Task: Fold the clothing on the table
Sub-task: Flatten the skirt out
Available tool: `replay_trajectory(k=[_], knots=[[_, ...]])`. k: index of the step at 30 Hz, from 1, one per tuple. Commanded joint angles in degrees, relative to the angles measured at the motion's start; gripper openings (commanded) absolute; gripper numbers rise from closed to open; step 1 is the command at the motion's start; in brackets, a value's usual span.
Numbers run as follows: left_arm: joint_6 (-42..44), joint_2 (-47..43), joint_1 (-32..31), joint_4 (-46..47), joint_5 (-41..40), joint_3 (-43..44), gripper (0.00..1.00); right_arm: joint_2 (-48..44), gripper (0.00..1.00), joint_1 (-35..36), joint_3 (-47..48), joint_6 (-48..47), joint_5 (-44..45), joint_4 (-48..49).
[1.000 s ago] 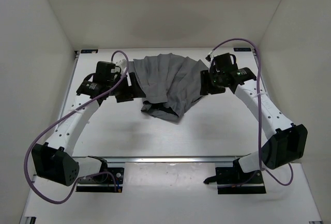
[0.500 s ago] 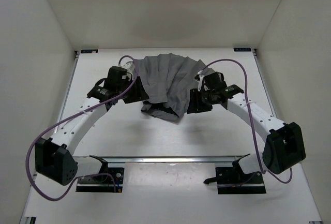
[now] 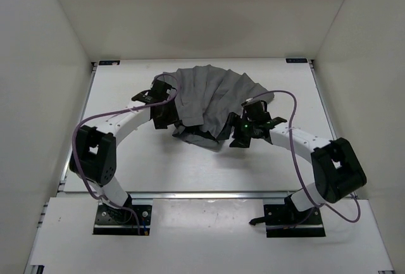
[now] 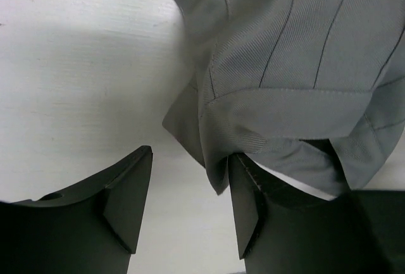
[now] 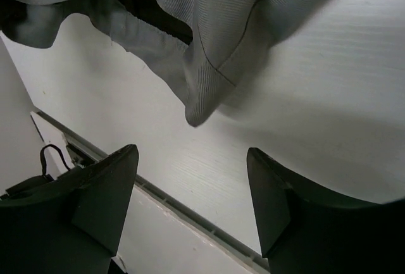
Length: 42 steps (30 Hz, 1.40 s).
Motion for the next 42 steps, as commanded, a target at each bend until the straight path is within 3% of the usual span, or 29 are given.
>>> replay_trajectory(k=[1, 6, 9, 12, 14, 16, 22, 27, 30, 34, 36, 42], knots=[[-2.34, -0.66, 0.89, 0.91, -1.96, 2.66, 0.62, 3.43, 0.66, 1.62, 1.86, 5.62, -0.90, 8.09], [-5.25, -3.29, 2.39, 4.86, -0.20, 0.46, 0.62, 8.01, 0.63, 2.15, 3.35, 10.10, -1.08, 8.81], [-4.99, -2.43, 2.57, 7.15, 1.39, 0.72, 0.63, 11.08, 0.54, 2.06, 4.50, 9.58, -0.55, 8.19], [-3.76, 0.83, 1.34, 6.53, 1.74, 2.65, 0.49, 12.49, 0.44, 1.54, 6.25, 8.88, -0.20, 7.84], [-4.19, 1.37, 0.99, 7.41, 2.95, 2.83, 0.20, 13.19, 0.00, 1.54, 6.96, 7.83, 0.24, 6.53], [-4.29, 2.25, 1.07, 9.08, 3.93, 2.92, 0.00, 13.11, 0.00, 1.45, 8.71, 6.43, 0.68, 5.04], [0.19, 0.58, 2.47, 4.87, -1.23, 5.03, 0.00, 8.90, 0.00, -0.83, 12.14, -2.00, 3.31, -3.56], [4.41, -6.97, 7.13, 0.13, -6.07, 8.10, 0.00, 2.40, 0.00, -6.98, 19.26, -11.58, 7.17, -13.59], [6.78, -10.66, 4.78, -2.68, -11.52, 8.98, 0.00, -0.77, 0.00, -9.79, 24.62, -15.28, 8.59, -18.94], [6.27, -16.72, 3.09, -4.97, -11.10, 1.72, 0.00, -1.04, 0.00, -13.92, 27.44, -17.75, 5.79, -25.90], [5.74, -21.37, 4.76, -5.50, -9.52, -5.40, 0.00, -2.18, 0.00, -15.86, 23.95, -18.89, 3.24, -26.96], [6.44, -29.56, 4.76, -7.88, -7.14, -16.14, 0.00, -7.80, 0.00, -16.14, 11.03, -18.46, 0.07, -27.49]])
